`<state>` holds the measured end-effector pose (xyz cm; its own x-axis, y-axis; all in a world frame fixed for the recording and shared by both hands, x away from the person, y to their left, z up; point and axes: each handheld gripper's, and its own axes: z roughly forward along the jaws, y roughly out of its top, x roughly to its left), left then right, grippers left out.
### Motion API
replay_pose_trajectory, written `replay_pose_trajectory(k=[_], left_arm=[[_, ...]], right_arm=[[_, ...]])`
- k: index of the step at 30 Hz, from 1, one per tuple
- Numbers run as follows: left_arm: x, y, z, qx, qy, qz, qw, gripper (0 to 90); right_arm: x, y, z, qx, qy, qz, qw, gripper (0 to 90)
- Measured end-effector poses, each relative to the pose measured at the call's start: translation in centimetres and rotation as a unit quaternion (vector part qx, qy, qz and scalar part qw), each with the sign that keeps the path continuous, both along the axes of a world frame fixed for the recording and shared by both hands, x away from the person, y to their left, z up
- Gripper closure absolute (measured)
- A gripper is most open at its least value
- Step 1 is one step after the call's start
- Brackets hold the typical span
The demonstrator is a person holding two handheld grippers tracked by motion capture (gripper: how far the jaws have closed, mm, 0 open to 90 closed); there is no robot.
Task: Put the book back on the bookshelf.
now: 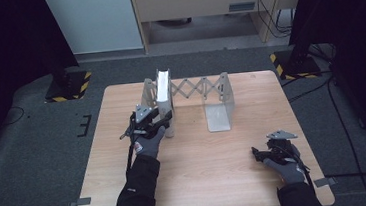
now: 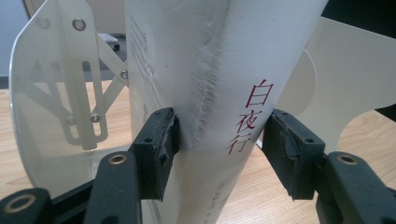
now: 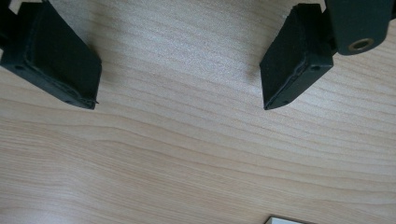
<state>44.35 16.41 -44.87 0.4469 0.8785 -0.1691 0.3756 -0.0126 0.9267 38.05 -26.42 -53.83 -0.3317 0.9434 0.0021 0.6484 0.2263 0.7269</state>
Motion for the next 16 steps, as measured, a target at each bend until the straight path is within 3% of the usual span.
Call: replay_pose_trajectory(k=[3,7,11,16], left_arm=[[0.0,0.1,0.0,-0.004,0.002,-0.004,1.0,42.3],[-0.8,0.5,0.4,-0.018,-0.011,-0.008,0.9997,39.2],[-2.5,1.6,1.0,-0.009,-0.014,-0.015,0.9998,36.0],[-4.4,3.4,0.6,0.009,0.002,-0.015,0.9998,30.1]], right_arm=[[0.0,0.0,0.0,0.0,0.0,0.0,1.0,12.8],[0.0,0.0,0.0,0.001,0.0,0.0,1.0,12.9],[-0.1,-0.1,0.1,0.01,-0.002,-0.003,0.9999,13.4],[-0.3,-0.5,0.8,0.016,-0.016,-0.013,0.9997,13.3]])
